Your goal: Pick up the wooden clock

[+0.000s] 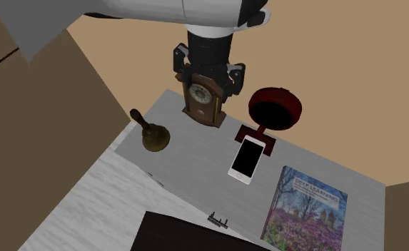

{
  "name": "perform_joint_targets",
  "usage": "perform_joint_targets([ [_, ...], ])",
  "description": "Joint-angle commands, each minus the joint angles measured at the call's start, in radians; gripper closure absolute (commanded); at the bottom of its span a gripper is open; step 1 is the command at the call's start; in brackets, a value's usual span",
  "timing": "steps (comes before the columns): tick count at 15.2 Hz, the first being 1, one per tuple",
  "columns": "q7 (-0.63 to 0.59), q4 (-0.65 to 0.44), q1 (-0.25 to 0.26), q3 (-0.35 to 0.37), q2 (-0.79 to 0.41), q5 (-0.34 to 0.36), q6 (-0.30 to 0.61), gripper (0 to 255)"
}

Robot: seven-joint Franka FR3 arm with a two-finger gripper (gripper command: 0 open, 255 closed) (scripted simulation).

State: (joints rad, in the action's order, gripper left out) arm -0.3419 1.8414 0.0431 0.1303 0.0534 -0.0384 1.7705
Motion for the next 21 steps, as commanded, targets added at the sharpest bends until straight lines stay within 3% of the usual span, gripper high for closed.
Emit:
perform_joint_targets([
  [1,-0.03,-0.081,0.008,0.01,-0.08,0.01,0.004,0],
  [10,-0.128,-0.563,0.059,0.021,-0.462,0.07,-0.078,0],
  [19,-0.126,-0.45,0.055,0.02,-0.454,0.069,0.027,0],
  [20,-0.126,-0.445,0.055,0.02,-0.452,0.069,0.029,255],
  [21,-0.126,-0.444,0.055,0.019,-0.452,0.069,0.03,255],
])
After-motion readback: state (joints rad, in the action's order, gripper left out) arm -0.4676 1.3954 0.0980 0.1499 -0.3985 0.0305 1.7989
